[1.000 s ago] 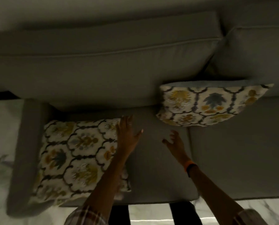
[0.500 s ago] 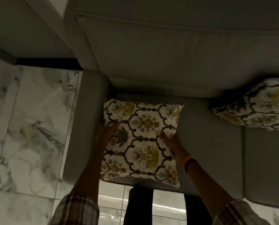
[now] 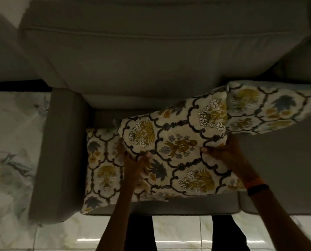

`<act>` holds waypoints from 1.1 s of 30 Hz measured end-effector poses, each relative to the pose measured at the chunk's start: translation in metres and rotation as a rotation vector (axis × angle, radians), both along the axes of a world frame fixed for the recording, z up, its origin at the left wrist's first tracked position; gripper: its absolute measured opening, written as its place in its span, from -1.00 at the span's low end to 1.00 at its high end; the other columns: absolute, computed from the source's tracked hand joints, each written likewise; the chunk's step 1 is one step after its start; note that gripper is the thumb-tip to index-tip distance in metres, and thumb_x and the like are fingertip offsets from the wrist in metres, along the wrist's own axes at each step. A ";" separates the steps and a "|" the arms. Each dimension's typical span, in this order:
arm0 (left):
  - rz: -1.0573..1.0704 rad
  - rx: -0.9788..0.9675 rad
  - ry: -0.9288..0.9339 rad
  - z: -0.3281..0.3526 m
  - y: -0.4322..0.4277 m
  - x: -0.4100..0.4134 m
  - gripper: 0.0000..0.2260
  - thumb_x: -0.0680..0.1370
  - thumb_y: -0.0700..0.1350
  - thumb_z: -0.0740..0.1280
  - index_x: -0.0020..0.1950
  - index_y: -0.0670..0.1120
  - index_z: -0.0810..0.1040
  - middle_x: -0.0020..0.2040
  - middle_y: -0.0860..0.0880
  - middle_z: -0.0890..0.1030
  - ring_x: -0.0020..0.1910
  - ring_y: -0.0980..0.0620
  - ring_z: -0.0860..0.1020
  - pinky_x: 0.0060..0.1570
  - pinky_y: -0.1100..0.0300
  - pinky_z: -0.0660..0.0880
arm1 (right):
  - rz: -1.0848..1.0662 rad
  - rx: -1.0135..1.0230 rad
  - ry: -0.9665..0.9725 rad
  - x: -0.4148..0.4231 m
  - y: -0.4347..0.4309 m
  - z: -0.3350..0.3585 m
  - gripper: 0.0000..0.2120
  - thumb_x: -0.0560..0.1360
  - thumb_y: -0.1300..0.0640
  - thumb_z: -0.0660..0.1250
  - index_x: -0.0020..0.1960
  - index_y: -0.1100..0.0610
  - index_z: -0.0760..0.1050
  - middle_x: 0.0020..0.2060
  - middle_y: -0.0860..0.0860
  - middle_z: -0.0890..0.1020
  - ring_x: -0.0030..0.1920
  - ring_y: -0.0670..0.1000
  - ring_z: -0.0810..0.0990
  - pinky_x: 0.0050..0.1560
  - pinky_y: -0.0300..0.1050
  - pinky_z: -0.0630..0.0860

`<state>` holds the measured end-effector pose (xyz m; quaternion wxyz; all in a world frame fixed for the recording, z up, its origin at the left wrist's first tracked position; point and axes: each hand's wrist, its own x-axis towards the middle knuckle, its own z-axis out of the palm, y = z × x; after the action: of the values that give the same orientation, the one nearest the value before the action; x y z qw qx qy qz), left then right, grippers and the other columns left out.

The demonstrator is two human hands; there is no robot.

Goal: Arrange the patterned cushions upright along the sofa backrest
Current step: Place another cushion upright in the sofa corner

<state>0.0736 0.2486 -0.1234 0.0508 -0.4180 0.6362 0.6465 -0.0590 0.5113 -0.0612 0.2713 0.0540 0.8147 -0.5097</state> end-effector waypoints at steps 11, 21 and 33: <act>-0.626 -0.140 0.175 -0.029 0.274 -0.109 0.16 0.09 0.41 0.57 0.51 -0.14 0.25 0.47 -0.06 0.43 0.45 0.15 0.38 0.46 0.18 0.34 | 0.687 0.521 0.795 -0.092 0.246 0.061 -0.58 0.29 0.06 0.66 0.12 0.04 0.70 -0.07 0.07 0.78 -0.12 0.15 0.77 -0.18 -0.03 0.67; -0.666 -0.208 0.213 -0.045 0.589 -0.263 0.07 0.14 0.29 0.60 0.46 -0.24 0.32 0.41 -0.08 0.44 0.41 0.16 0.35 0.37 0.53 0.19 | 0.470 0.681 0.709 -0.213 0.541 0.036 -0.65 0.49 0.15 0.33 0.25 0.02 0.62 -0.01 0.09 0.76 -0.03 0.17 0.72 0.08 0.11 0.60; -0.785 -0.176 0.258 -0.099 0.795 -0.432 -0.19 0.24 0.12 0.64 0.40 -0.07 0.42 0.42 -0.06 0.50 0.43 0.00 0.42 0.49 -0.04 0.33 | 0.273 0.807 0.672 -0.343 0.745 -0.002 -0.13 0.38 0.14 0.58 0.59 -0.03 0.27 0.56 0.17 0.34 0.61 0.26 0.16 0.55 0.46 -0.04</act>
<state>-0.3586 1.0432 -0.2221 0.1772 -0.0621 0.8010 0.5685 -0.4021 1.2568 -0.0631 0.0171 -0.1185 0.9872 -0.1055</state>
